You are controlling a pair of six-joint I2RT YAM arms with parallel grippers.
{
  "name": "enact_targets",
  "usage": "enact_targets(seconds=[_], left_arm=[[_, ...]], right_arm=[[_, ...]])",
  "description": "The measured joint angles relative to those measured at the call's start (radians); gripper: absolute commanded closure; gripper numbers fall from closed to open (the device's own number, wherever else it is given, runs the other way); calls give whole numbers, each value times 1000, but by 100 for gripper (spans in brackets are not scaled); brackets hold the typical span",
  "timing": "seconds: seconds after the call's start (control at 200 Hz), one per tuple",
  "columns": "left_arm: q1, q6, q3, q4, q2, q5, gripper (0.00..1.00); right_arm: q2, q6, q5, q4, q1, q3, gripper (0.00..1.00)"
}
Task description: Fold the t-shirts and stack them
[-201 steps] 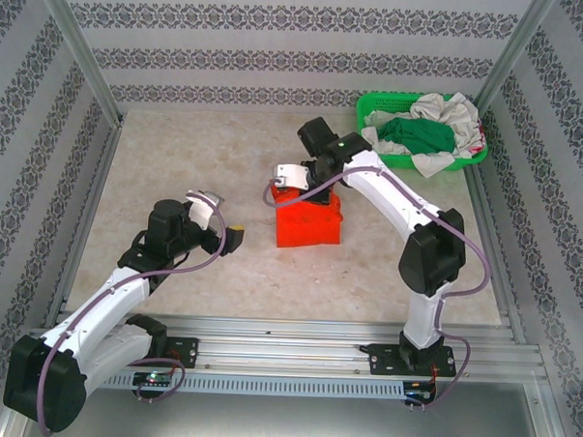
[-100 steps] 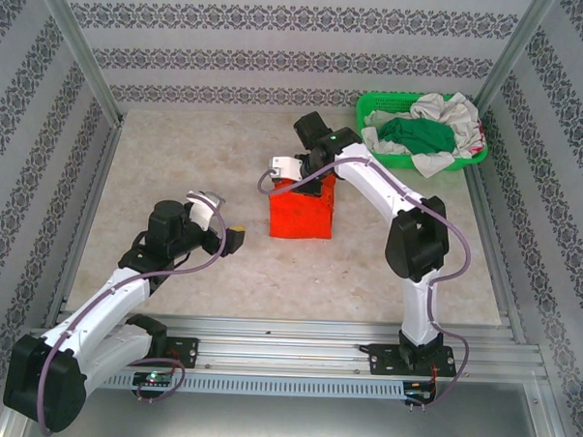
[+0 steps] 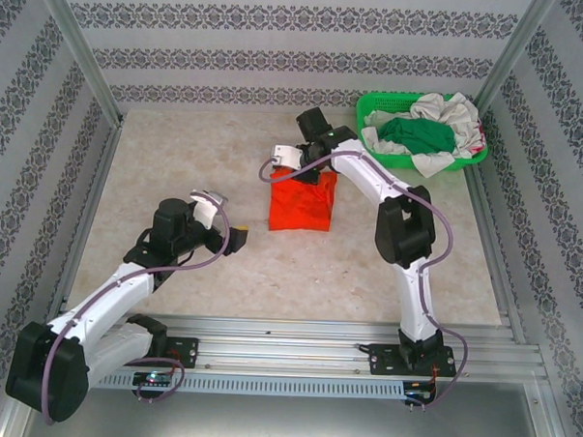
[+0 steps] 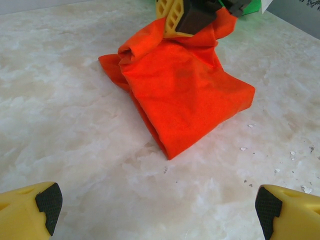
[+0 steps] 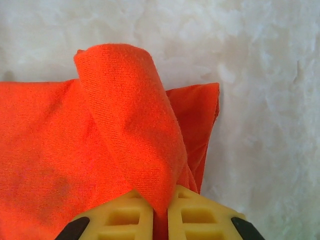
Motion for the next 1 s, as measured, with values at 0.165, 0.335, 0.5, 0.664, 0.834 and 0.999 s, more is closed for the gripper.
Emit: enact_targets(seconds=[0.165,0.335,0.5,0.664,0.834,0.999], left_arm=[[-8,-2,0,10,22,9,0],[-20,-9,0,23,39,10,0],[-27,-18,0,34,58,10,0],[-34,-24,0,53,82,10,0],[-34,-25,0,62,97,9,0],[-36,-28,0,73,103,5,0]], right_arm=[[75,11,29,32,-13,69,88],[114,32,84,72,-20,93,87],[115,95,103,107,-36,91,85],[115,168,103,147,-68,66,84],[95,235,96,197,-80,-6,83],[16,303,76,259,-79,-135,82]])
